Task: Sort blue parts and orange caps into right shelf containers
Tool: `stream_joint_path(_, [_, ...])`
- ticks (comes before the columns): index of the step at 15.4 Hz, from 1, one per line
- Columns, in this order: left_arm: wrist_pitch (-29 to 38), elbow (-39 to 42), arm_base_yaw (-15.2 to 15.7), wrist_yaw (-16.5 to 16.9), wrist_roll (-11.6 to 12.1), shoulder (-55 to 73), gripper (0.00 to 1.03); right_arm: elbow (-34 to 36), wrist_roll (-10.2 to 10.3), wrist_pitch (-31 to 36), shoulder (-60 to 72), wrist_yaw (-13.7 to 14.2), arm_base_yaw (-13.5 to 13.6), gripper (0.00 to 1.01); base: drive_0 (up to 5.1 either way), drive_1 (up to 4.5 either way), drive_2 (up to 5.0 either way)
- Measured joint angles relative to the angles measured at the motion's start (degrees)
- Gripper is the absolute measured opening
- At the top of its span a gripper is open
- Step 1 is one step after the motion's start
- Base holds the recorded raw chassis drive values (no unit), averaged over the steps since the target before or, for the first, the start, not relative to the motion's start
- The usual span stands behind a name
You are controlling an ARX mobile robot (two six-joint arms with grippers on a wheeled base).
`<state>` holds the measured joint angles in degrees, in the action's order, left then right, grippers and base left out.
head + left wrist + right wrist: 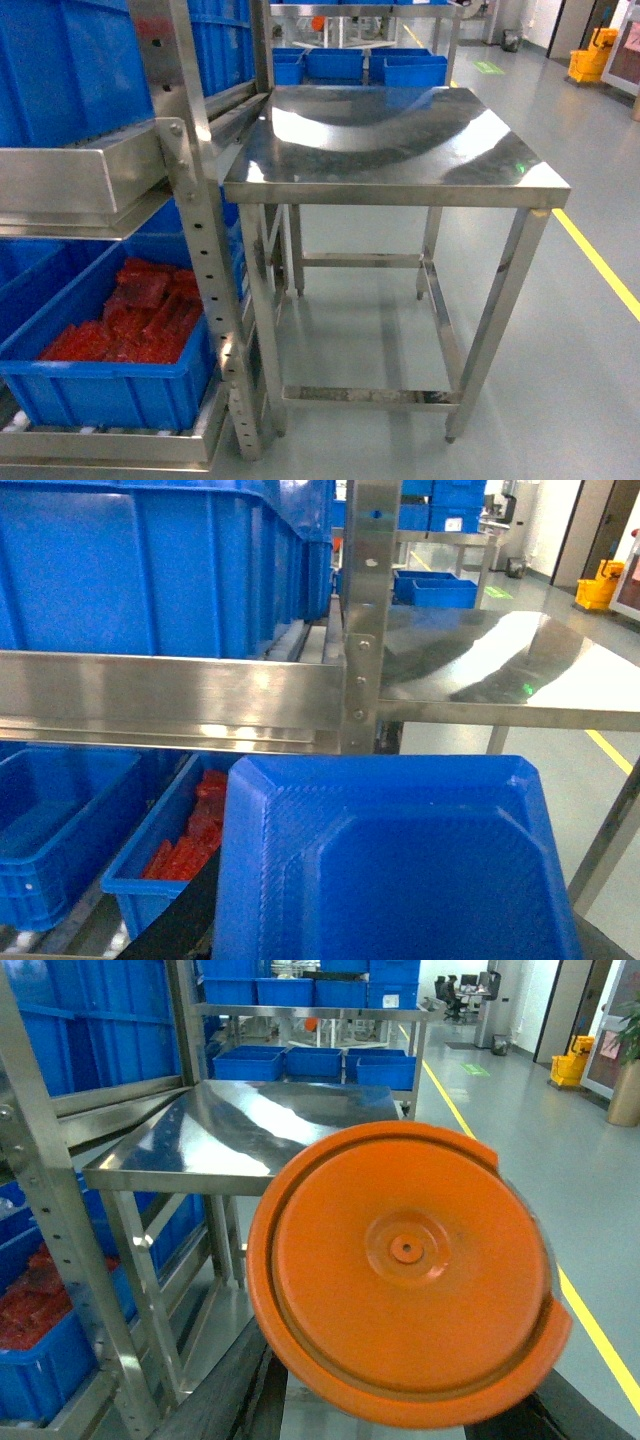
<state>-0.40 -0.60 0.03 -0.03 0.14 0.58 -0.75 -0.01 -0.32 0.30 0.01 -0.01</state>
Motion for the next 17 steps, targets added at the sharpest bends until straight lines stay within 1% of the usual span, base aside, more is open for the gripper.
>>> stream_joint_path(5, [0.0,0.0,0.0,0.0,0.0,0.0,0.43,0.0,0.0,0.0,0.0,0.0,0.0,0.42,0.0,0.0,0.0])
stream_joint_path(17, [0.0,0.0,0.0,-0.1,0.0,0.0,0.43,0.0,0.0,0.1,0.0,0.0,0.0,0.42,-5.1,2.33,2.3])
